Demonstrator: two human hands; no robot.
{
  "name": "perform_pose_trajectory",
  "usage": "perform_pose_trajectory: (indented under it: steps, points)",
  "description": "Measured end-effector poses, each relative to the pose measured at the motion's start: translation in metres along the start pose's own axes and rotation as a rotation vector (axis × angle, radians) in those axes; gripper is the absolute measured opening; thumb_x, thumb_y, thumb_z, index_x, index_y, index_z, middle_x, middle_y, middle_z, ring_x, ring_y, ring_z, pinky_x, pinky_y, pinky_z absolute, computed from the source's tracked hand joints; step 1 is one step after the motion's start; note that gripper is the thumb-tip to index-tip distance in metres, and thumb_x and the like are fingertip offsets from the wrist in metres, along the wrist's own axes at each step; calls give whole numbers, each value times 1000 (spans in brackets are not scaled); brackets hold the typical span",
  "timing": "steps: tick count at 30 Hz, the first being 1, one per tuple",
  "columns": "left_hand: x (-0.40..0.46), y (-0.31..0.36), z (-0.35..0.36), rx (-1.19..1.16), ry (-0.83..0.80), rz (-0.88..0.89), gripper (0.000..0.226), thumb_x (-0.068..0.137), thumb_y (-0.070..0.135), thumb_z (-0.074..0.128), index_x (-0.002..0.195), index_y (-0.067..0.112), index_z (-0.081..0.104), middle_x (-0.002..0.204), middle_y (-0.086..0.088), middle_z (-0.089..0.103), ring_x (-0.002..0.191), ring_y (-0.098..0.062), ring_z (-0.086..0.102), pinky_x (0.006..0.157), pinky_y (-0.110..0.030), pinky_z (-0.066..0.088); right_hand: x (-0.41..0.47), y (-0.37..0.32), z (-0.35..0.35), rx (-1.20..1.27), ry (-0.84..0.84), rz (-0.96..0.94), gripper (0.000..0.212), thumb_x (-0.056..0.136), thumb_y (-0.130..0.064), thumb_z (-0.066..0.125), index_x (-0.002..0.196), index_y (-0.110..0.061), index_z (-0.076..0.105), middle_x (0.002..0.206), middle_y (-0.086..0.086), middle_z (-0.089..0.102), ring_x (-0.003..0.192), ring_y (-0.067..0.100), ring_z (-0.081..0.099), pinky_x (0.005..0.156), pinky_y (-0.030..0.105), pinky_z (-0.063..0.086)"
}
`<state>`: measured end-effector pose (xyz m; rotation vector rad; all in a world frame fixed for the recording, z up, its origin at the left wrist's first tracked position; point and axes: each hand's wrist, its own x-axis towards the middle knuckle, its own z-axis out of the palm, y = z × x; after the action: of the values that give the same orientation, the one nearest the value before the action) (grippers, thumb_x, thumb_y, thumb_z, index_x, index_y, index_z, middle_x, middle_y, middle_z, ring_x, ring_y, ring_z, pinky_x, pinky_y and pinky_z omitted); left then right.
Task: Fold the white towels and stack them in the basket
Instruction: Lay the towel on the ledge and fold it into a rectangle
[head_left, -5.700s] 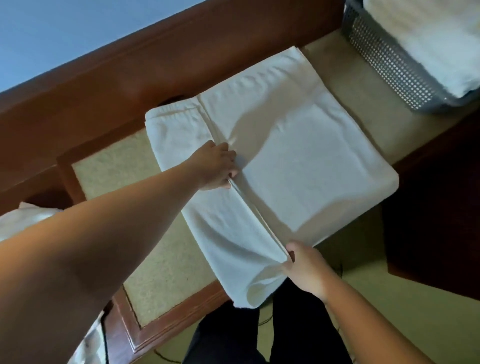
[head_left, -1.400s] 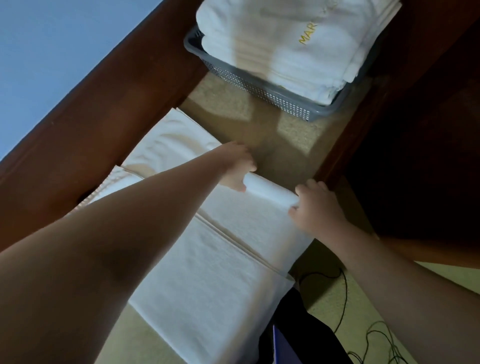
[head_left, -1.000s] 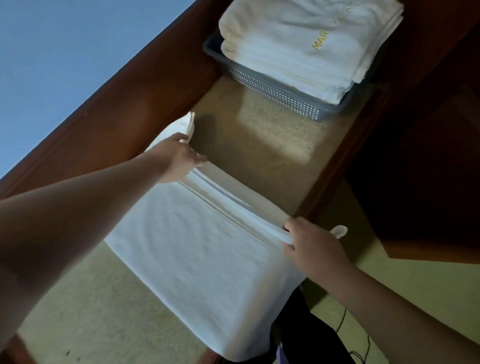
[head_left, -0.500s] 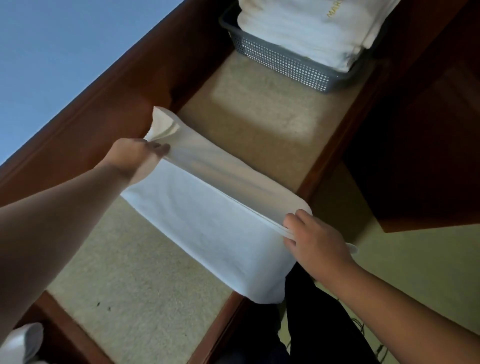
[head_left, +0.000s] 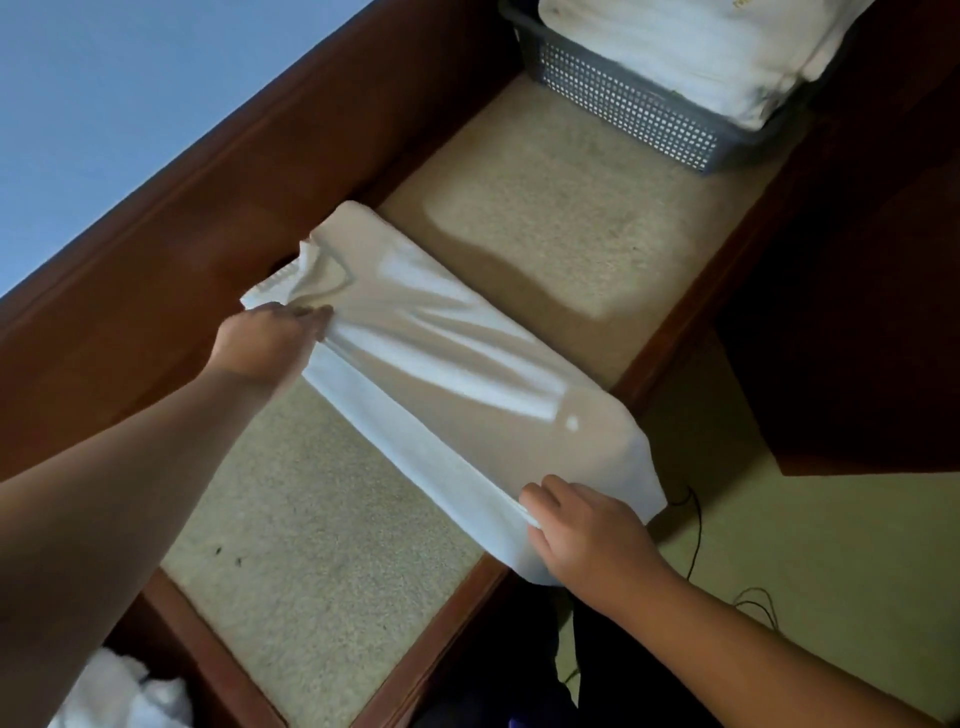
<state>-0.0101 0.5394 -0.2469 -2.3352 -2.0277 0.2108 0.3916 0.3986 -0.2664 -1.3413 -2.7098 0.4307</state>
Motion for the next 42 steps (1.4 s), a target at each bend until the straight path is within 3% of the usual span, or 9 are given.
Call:
perform_pose_trajectory:
  steps: [3,5,13,16,18,23,30,35,42]
  points:
    - [0,20,23,-343,-13,-170,23,87,-3,67,104,8,76,110,-19,68,107,-44,59,88,-49,51,-1,3,20,-4,-116,40,42,74,-20,85,98,-23,51,78,-5,48,61,18,52,42,30,27]
    - [7,36,28,-538,-12,-462,43,88,4,68,130,14,67,131,-17,51,120,-39,47,104,-44,45,-2,5,27,31,-134,47,35,79,-20,80,99,-23,51,78,-6,47,64,18,52,40,32,37]
    - [51,57,18,-1242,205,-1364,62,97,63,46,133,13,51,118,-4,64,107,-29,63,94,-43,55,7,1,23,175,-167,69,17,90,-18,63,101,-24,51,77,-7,50,65,18,52,47,38,48]
    - [61,61,15,-1192,66,-1325,101,79,83,57,146,9,39,107,-3,62,101,-27,63,89,-40,55,9,-2,27,181,-161,90,18,87,-16,64,99,-20,51,74,-8,47,61,17,49,44,34,43]
    - [69,52,22,-1079,-45,-1261,109,74,63,75,154,5,27,123,-9,62,109,-30,63,92,-40,55,10,-3,29,189,-155,118,19,87,-17,65,102,-18,54,74,-8,50,61,16,51,45,31,40]
    - [67,34,39,-1168,156,-1346,31,93,27,61,120,13,63,120,-6,67,105,-27,67,85,-35,57,7,-5,31,191,-133,130,18,86,-17,65,104,-15,63,75,-7,55,62,16,57,46,28,44]
    - [60,20,32,-1134,458,-1431,32,99,41,51,117,17,65,105,1,69,101,-23,68,86,-34,53,-1,-11,17,204,10,13,24,88,-17,52,106,-13,67,77,-2,56,63,23,54,48,35,46]
    - [40,39,41,-1463,179,-1532,65,78,50,78,128,17,55,107,1,68,88,-18,67,57,-32,57,-2,-5,38,139,-171,32,30,82,-16,52,110,-13,64,76,-4,53,64,20,54,48,31,41]
    - [20,54,51,-1529,206,-1402,23,91,34,77,97,17,63,100,-3,68,92,-25,70,65,-39,63,-6,-3,34,202,-224,-59,40,88,-23,48,124,-15,61,84,-3,60,69,22,57,50,37,50]
